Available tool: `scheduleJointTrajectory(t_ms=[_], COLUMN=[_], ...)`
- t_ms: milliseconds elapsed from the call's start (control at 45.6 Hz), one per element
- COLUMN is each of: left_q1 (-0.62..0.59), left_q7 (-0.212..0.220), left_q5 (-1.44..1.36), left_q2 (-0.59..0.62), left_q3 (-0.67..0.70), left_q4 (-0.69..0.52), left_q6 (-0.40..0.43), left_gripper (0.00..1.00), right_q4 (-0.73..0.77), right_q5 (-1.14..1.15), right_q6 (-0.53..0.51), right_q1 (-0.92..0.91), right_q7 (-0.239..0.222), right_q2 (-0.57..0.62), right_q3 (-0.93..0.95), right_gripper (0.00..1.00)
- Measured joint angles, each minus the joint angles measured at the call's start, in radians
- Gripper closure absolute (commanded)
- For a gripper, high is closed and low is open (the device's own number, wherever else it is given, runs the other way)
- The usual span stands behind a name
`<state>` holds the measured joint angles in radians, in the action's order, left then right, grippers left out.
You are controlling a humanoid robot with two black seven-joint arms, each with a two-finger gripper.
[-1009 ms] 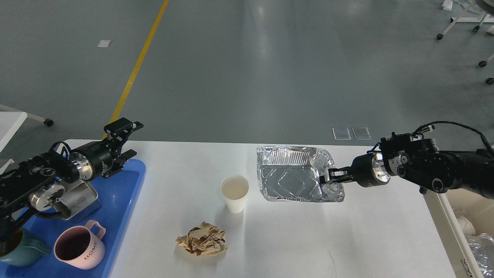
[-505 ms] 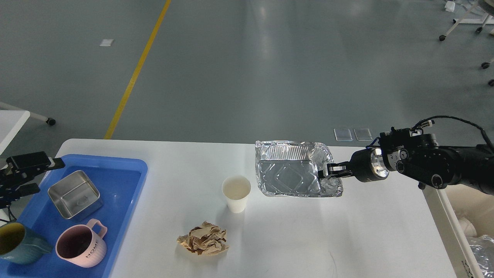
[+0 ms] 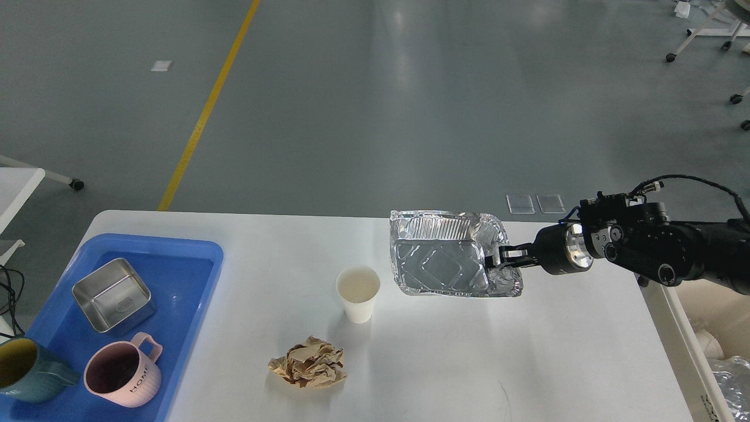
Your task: Tidy desktop
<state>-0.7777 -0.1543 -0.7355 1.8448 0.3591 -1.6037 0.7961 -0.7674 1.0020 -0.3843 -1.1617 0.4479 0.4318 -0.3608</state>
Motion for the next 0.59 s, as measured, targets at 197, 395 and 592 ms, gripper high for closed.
scheduleJointTrajectory(t_ms=[197,395,592], left_q1=[-0.006,-0.044,-0.147], left_q7=[0.027,0.095,0.254], left_q5=[-0.003,-0.047,-0.166], left_q2=[-0.012,-0.153,-0.526], left_q3=[0.002,0.032,0.044], left_q4=[0.002,0.019,0.187], left_q6=[0.016,0.007,0.004], left_gripper=[0.03,0.03,0.02], right_q4=[-0.001,-0.003,-0.003], right_q5=[0.0,0.0,0.0], right_q6=[0.002,0.005,0.007], right_q1=[-0.006,-0.006,-0.006], right_q7=[0.0,0.0,0.0], right_q2=[0.002,0.002,0.002], right_q3=[0.0,0.0,0.0], right_gripper=[1.0,1.0,1.0])
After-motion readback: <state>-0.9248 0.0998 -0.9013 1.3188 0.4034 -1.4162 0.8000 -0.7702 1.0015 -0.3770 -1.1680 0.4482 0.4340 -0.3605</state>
